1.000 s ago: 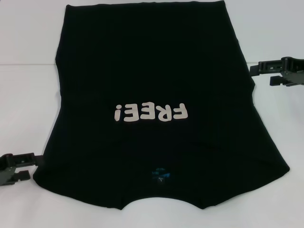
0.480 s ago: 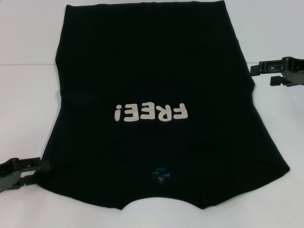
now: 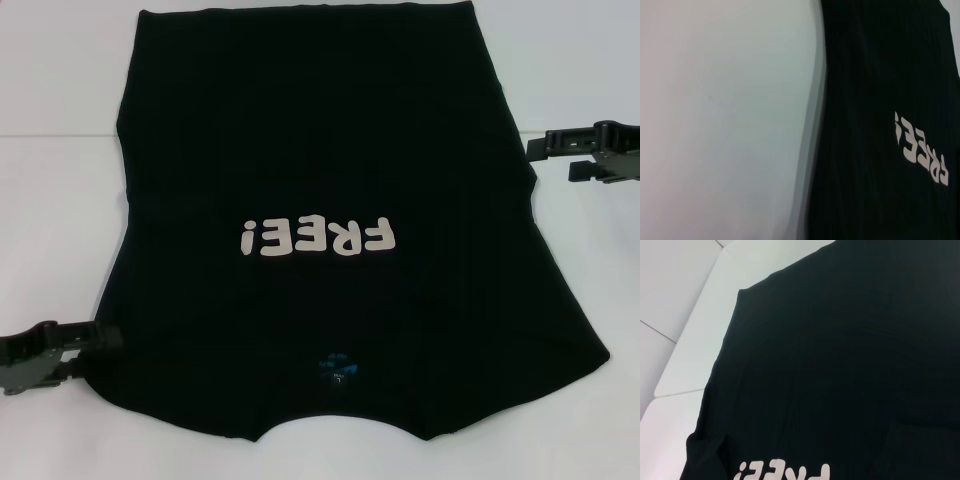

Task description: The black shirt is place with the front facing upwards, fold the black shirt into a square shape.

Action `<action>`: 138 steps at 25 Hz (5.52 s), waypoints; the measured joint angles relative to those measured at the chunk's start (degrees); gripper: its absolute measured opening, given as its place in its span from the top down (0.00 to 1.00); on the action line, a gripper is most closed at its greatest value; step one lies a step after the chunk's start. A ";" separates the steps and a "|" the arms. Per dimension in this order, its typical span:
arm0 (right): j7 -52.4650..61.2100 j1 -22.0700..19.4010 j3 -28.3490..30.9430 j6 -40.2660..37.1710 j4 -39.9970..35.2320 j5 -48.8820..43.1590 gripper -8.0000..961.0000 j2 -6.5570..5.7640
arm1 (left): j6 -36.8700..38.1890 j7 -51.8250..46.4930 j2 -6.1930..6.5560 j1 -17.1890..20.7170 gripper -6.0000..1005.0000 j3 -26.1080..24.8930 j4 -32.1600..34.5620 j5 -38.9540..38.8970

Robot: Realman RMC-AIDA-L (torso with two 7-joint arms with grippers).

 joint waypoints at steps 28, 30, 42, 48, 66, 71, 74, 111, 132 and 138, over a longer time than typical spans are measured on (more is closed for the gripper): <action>-3.57 -2.54 1.06 -8.13 -0.51 -0.49 0.06 -1.35 | 6.20 2.45 2.36 -0.68 0.95 -1.34 -1.83 -5.80; -3.66 -3.81 1.09 -10.78 -1.46 -1.76 0.06 -1.76 | 7.57 3.19 3.49 -0.95 0.97 -1.40 -3.38 -7.77; -3.31 -6.46 1.05 -14.95 -2.46 -15.14 0.06 -0.92 | 4.58 3.71 3.64 -2.82 0.97 -1.11 -4.61 -8.62; -5.01 -6.89 1.08 -12.98 -1.93 -16.57 0.07 1.42 | 3.10 3.76 3.14 -3.20 0.97 -0.93 -4.61 -8.36; -4.91 -6.88 0.25 -10.68 -1.75 -16.98 0.08 2.81 | 2.85 3.89 2.92 -2.66 0.97 -1.07 -4.61 -8.68; -4.99 -6.85 0.05 -9.57 -1.82 -16.98 0.10 2.98 | 2.78 3.90 2.92 -2.66 0.97 -1.12 -4.61 -8.71; -5.47 -6.82 0.05 -9.15 -1.99 -16.98 0.10 3.16 | 2.78 3.90 2.92 -2.66 0.97 -1.23 -4.61 -8.71; -6.49 -4.39 -1.62 -7.77 -1.69 -19.39 0.10 6.36 | 2.35 3.90 2.84 -2.58 0.97 -1.29 -4.61 -8.71; -6.05 -3.77 -1.87 -8.93 -2.23 -19.09 0.10 6.69 | 2.09 3.90 2.74 -2.80 0.97 -1.29 -4.61 -8.72; -5.79 -4.24 -1.41 -9.39 -2.54 -19.14 0.10 5.84 | 2.08 3.90 2.66 -2.69 0.97 -1.29 -4.61 -8.77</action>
